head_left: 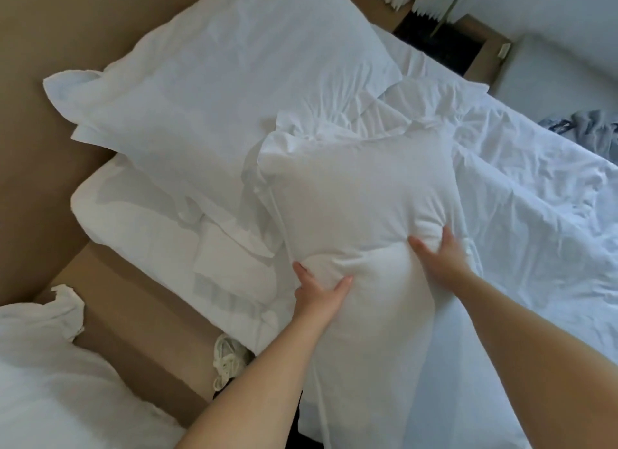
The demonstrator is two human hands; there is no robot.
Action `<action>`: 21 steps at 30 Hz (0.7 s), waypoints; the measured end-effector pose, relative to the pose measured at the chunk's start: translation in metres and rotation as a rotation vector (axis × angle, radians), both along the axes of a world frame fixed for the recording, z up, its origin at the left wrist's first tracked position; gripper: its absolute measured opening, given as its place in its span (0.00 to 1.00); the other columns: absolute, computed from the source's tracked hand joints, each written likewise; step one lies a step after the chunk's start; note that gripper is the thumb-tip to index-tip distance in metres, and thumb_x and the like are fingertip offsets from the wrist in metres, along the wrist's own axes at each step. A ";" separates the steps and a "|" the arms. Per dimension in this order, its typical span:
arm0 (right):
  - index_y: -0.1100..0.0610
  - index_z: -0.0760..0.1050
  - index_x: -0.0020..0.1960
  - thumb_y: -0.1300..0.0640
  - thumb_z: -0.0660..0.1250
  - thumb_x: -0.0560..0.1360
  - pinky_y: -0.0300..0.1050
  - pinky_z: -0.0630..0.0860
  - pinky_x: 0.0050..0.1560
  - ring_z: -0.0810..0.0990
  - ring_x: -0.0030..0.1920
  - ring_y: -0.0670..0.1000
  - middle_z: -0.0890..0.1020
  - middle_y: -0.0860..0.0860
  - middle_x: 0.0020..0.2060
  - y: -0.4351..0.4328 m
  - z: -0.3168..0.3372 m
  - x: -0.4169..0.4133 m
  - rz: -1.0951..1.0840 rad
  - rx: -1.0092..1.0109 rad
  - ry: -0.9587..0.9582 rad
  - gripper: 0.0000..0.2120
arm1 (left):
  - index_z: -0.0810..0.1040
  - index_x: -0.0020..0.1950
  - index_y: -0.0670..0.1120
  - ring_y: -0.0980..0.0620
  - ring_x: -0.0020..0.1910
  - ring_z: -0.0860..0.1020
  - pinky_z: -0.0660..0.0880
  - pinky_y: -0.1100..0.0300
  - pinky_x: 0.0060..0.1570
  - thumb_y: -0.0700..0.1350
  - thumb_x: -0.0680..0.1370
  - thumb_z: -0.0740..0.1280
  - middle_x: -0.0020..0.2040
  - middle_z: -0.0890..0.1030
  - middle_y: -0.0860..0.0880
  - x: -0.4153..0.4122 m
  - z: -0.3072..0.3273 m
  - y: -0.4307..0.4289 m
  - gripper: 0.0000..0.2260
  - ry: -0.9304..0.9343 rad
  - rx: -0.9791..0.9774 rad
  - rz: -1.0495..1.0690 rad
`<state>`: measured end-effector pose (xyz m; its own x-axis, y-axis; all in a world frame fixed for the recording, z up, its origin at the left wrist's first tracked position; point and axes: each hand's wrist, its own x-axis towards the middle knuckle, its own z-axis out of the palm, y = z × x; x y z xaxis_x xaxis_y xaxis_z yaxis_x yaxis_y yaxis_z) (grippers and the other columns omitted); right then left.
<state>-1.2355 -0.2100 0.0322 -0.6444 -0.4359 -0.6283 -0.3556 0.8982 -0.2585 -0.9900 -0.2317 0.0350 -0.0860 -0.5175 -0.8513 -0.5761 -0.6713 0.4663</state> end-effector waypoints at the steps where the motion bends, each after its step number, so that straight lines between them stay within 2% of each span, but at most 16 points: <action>1: 0.55 0.48 0.80 0.31 0.65 0.71 0.57 0.53 0.76 0.55 0.77 0.63 0.56 0.60 0.78 0.004 0.000 -0.005 -0.050 -0.022 -0.031 0.49 | 0.36 0.78 0.48 0.42 0.72 0.65 0.64 0.56 0.68 0.61 0.72 0.71 0.76 0.59 0.42 -0.002 -0.001 -0.003 0.52 0.008 0.030 0.057; 4: 0.62 0.57 0.77 0.35 0.62 0.76 0.51 0.60 0.71 0.65 0.73 0.62 0.65 0.62 0.74 0.012 0.002 -0.017 -0.117 -0.014 -0.062 0.41 | 0.48 0.78 0.45 0.41 0.69 0.69 0.67 0.54 0.65 0.61 0.69 0.74 0.73 0.65 0.41 -0.007 -0.006 -0.007 0.48 -0.037 0.040 0.177; 7: 0.66 0.71 0.68 0.45 0.52 0.83 0.50 0.64 0.64 0.71 0.66 0.64 0.73 0.66 0.66 0.011 0.006 -0.009 -0.065 -0.028 -0.021 0.27 | 0.64 0.69 0.43 0.42 0.63 0.74 0.71 0.52 0.63 0.60 0.72 0.71 0.66 0.73 0.44 -0.007 -0.011 0.005 0.34 -0.048 -0.045 0.260; 10: 0.66 0.78 0.56 0.52 0.52 0.84 0.51 0.67 0.58 0.75 0.59 0.64 0.78 0.66 0.57 0.016 0.011 0.007 -0.028 -0.157 0.038 0.21 | 0.72 0.66 0.46 0.44 0.61 0.76 0.71 0.53 0.63 0.58 0.78 0.65 0.60 0.78 0.47 0.003 -0.005 0.017 0.21 0.017 -0.079 0.324; 12: 0.63 0.75 0.42 0.53 0.54 0.83 0.50 0.66 0.48 0.76 0.49 0.62 0.80 0.62 0.43 0.024 0.024 0.019 -0.019 -0.240 0.075 0.20 | 0.75 0.61 0.47 0.46 0.57 0.77 0.72 0.53 0.61 0.57 0.79 0.63 0.54 0.79 0.49 0.016 0.005 0.023 0.17 0.038 -0.081 0.362; 14: 0.60 0.68 0.34 0.54 0.54 0.83 0.49 0.63 0.40 0.72 0.40 0.58 0.74 0.55 0.31 0.030 0.040 0.031 -0.015 -0.285 0.092 0.20 | 0.75 0.58 0.49 0.48 0.54 0.77 0.72 0.55 0.59 0.57 0.80 0.61 0.50 0.79 0.52 0.033 0.016 0.031 0.14 0.072 -0.073 0.433; 16: 0.59 0.65 0.33 0.53 0.54 0.82 0.50 0.62 0.36 0.69 0.35 0.55 0.70 0.52 0.29 0.032 0.056 0.049 0.017 -0.306 0.075 0.20 | 0.74 0.56 0.50 0.50 0.51 0.76 0.71 0.57 0.56 0.56 0.81 0.60 0.48 0.78 0.53 0.052 0.026 0.043 0.11 0.076 -0.065 0.505; 21: 0.55 0.58 0.34 0.53 0.55 0.82 0.48 0.58 0.33 0.62 0.31 0.50 0.63 0.50 0.28 0.010 0.089 0.118 0.205 -0.379 -0.040 0.18 | 0.75 0.59 0.48 0.50 0.55 0.75 0.68 0.59 0.56 0.52 0.82 0.60 0.53 0.78 0.52 0.114 0.051 0.065 0.11 0.074 -0.108 0.812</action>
<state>-1.1177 -0.1995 0.1208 -0.4990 -0.7571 -0.4216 -0.4994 0.6489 -0.5741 -0.8756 -0.1665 0.0857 0.2968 -0.5217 -0.7998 0.1045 -0.8148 0.5702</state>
